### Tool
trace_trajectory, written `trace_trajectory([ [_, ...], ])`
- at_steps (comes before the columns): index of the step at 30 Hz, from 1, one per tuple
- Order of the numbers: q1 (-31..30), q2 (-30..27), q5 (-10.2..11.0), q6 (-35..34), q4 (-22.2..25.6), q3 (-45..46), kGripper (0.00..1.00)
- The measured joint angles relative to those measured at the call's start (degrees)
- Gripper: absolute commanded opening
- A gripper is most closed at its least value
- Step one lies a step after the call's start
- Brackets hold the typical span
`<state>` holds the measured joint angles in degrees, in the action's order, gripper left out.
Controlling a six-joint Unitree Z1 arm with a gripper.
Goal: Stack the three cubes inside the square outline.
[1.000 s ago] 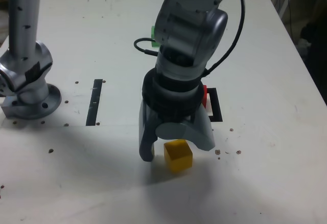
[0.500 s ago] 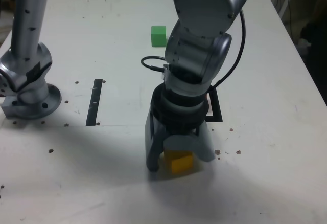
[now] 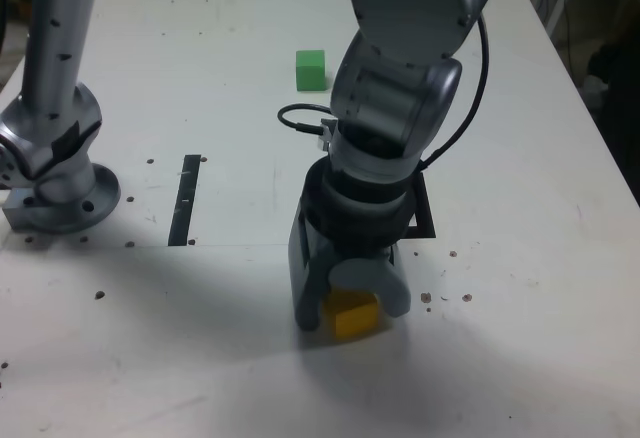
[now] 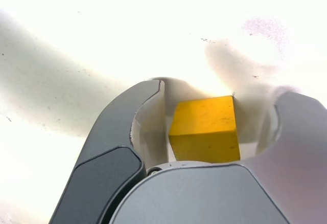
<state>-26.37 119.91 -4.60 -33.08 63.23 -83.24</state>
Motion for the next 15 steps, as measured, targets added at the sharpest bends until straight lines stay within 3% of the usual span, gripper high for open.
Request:
trace_trajectory([
  [15, 0.0, 1.0, 0.3, 0.2, 0.8, -1.8, 0.21],
])
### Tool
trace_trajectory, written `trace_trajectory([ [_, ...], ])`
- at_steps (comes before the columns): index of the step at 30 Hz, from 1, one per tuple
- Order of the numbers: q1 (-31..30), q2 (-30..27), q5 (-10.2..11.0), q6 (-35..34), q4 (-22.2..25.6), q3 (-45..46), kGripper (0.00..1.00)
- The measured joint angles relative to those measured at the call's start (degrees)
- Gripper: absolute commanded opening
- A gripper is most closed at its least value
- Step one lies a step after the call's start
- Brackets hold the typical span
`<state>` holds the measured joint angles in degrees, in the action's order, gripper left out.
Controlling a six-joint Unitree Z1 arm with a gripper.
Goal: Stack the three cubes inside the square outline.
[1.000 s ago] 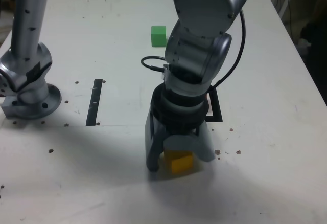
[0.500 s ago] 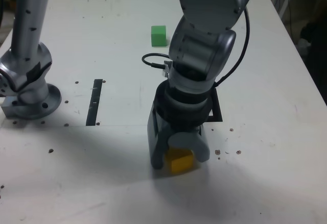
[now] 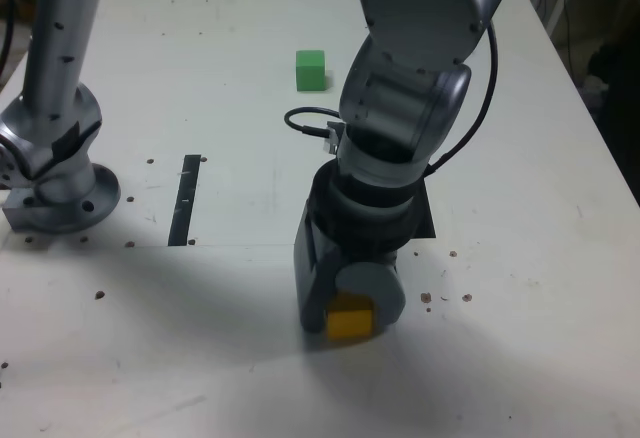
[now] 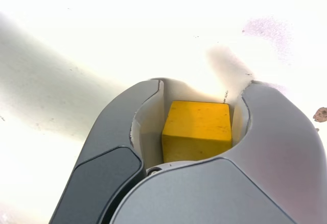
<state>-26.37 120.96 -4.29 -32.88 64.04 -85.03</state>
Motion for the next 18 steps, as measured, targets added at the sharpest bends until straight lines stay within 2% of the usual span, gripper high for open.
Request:
trace_trajectory([
  [6, 0.0, -0.7, 2.5, 0.4, 4.4, -2.7, 0.18],
  [10, 0.0, -3.6, 4.3, 2.7, 7.4, -4.7, 0.17],
  [13, 0.0, -5.8, 7.0, 5.6, 12.3, -8.4, 0.17],
  [16, 0.6, -9.4, 10.8, 9.5, 17.7, -13.2, 0.17],
  [18, 1.6, -12.6, 11.6, 10.8, 21.4, -14.3, 0.17],
])
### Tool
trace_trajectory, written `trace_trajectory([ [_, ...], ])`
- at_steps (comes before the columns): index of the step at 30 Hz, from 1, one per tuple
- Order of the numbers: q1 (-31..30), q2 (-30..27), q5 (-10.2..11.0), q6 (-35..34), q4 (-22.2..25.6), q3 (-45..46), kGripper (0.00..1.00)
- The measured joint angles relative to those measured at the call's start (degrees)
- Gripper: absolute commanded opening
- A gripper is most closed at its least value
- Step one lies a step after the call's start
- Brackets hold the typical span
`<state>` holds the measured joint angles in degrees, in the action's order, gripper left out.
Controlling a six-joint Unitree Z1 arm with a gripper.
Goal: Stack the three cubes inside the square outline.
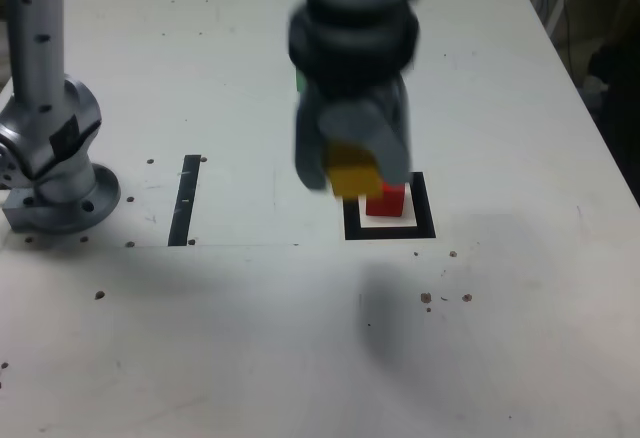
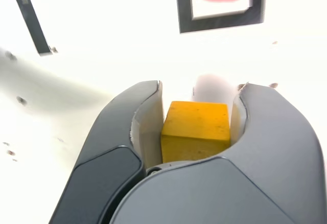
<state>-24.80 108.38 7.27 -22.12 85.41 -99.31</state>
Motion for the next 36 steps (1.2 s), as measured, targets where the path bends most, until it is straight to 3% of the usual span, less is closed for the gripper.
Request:
trace_trajectory([
  [5, 5.3, -5.5, 0.7, 6.2, 3.6, -0.1, 0.17],
  [12, 9.8, -5.9, 0.0, 11.6, 4.5, 0.5, 0.17],
  [23, 12.8, -1.1, -0.8, 17.0, 4.2, -0.1, 0.17],
  [30, 13.1, 5.2, -0.8, 18.8, 3.4, -3.7, 0.17],
  [36, 13.6, 6.1, -1.0, 19.6, 2.6, -4.1, 0.18],
])
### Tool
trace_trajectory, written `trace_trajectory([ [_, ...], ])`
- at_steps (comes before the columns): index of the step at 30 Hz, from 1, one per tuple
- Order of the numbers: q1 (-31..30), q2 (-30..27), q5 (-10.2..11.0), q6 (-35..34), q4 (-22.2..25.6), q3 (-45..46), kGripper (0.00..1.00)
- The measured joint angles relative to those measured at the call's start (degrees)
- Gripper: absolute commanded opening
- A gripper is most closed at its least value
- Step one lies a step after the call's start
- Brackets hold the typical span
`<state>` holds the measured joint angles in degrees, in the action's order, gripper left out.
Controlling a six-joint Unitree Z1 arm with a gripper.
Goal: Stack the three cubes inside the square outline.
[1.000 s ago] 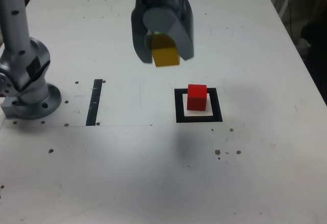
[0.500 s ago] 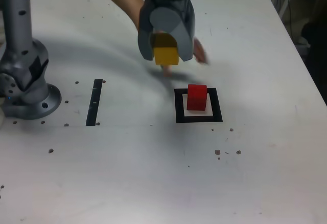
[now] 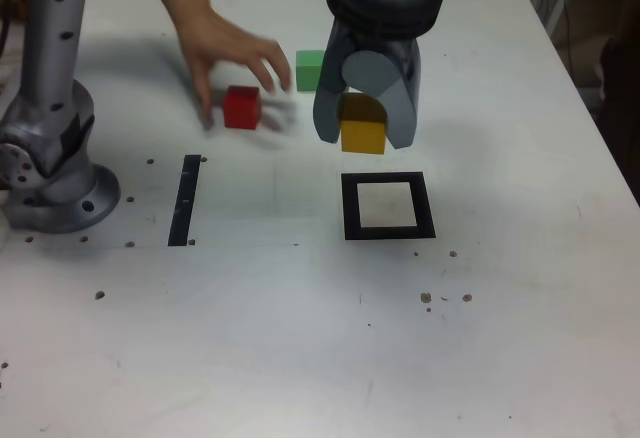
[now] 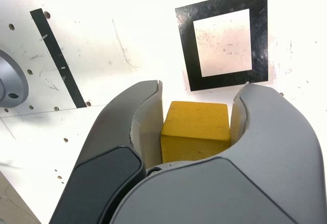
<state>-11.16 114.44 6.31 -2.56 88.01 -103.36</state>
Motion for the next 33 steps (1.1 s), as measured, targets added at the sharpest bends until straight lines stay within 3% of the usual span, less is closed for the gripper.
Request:
trace_trajectory([
  [20, 5.3, 4.0, -2.7, 0.2, -13.7, 11.3, 0.19],
  [33, 5.6, 4.6, -3.3, 0.6, -15.1, 12.0, 0.19],
])
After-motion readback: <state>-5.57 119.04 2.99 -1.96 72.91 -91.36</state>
